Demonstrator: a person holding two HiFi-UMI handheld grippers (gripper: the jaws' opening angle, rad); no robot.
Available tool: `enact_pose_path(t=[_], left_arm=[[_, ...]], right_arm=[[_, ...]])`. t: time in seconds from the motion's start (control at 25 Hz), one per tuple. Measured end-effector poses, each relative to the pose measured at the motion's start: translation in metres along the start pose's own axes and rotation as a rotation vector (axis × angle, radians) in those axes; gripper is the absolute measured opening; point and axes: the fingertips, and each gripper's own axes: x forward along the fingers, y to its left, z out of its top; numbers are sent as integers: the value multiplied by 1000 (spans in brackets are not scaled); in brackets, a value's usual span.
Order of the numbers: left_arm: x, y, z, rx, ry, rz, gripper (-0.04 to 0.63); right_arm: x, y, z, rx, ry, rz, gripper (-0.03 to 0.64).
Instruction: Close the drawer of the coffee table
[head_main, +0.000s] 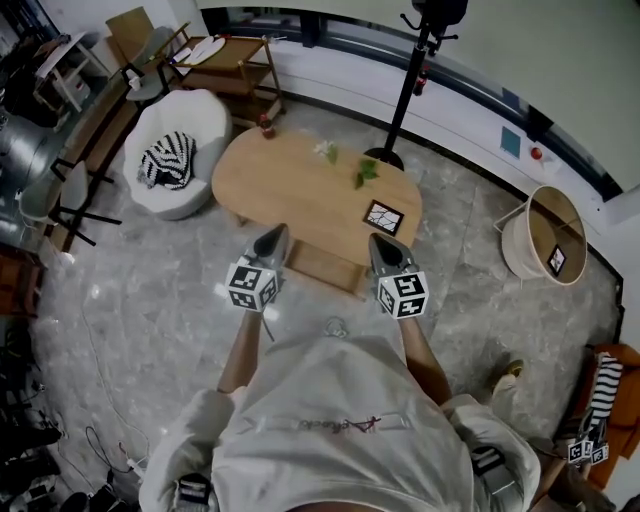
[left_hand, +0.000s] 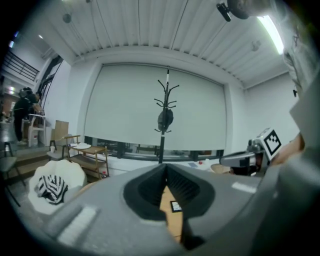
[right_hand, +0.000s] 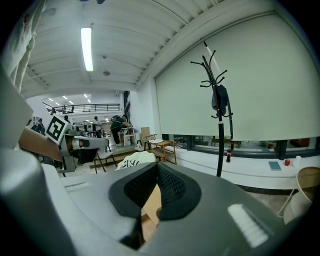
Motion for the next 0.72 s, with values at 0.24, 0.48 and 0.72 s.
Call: enact_pose_path(t=[0.24,0.48,0.72], left_arm=[[18,7,-8,-7,12,18,0],[26,10,-19,-20,45,28,0],[37,13,-25,-30,67,35,0]], right_arm=[[18,-14,-7,-1,20,27,5],[29,-20,-16,9,48,50,5],[41,-24,-27,20,78,69,5]])
